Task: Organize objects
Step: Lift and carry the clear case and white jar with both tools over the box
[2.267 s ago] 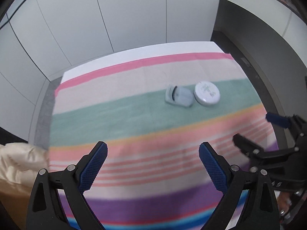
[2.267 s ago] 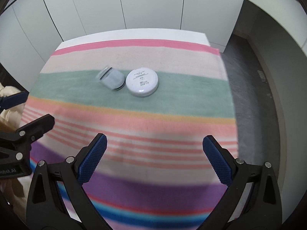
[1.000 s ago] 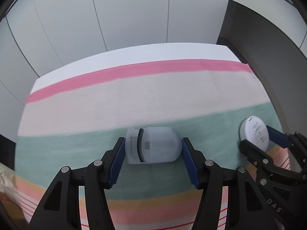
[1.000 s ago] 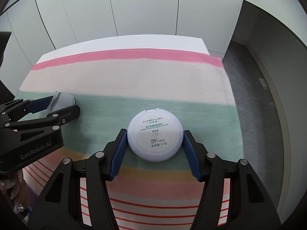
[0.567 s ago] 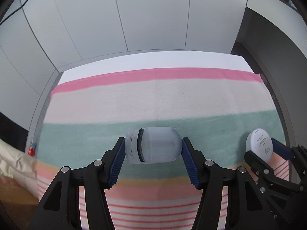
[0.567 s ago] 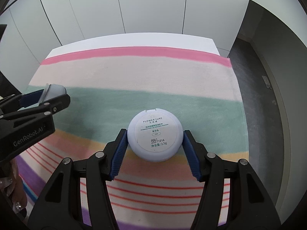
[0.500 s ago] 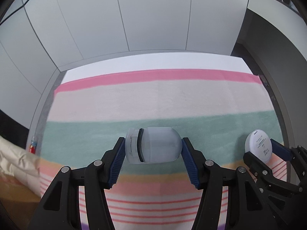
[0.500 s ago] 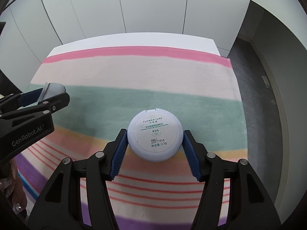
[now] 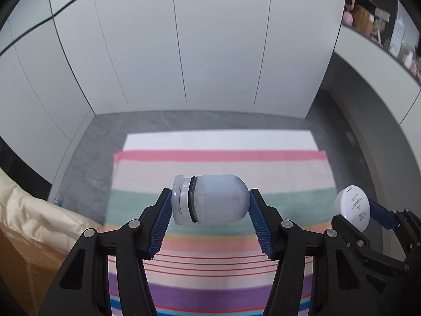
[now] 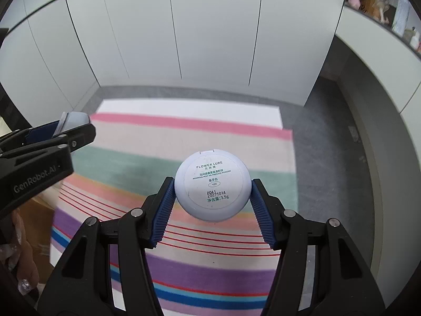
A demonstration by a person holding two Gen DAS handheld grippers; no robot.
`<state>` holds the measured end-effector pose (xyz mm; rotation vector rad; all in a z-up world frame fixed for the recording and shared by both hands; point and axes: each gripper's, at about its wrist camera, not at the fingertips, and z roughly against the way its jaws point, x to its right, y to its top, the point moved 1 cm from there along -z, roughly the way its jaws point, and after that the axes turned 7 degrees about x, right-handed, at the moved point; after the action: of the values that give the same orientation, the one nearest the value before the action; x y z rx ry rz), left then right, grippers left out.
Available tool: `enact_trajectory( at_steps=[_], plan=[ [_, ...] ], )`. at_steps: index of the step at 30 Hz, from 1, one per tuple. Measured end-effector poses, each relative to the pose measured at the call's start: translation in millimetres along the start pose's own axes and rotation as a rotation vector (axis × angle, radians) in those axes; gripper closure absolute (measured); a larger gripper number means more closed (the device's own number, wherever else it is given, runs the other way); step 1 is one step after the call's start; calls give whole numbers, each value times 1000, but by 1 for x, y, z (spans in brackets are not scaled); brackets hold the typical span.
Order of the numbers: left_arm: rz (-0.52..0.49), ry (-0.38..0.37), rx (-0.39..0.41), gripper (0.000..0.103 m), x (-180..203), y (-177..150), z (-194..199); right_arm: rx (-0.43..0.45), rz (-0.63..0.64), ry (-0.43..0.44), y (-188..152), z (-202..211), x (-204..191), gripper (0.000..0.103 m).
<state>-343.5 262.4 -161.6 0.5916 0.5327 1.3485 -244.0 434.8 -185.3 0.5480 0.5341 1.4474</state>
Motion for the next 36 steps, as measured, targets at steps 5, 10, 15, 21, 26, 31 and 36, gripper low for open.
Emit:
enact_trajectory(
  at_steps=[5,10,15,21,26,31,36],
  plan=[
    [-31,24,63,44,-2,20,48,43,-48,31,26,48,3,43],
    [-6,34,77,44,-11,23,85,107,-6,3,38,88,-5,43],
    [20,36,32,44,-17,18,98,111,3,-10,37,101,-9,43],
    [-8,66,33,44,-16,11,117,112,-32,-11,35,119,-4,43],
    [-57,75,65,44,-14,-3,151,108,-42,-29,19,143,-4,43],
    [-84,54,85,44,-12,-24,186,103,-48,-31,-4,166,-5,43],
    [-101,42,90,44,-16,-48,216,109,-68,-34,-28,194,-5,43]
  ],
)
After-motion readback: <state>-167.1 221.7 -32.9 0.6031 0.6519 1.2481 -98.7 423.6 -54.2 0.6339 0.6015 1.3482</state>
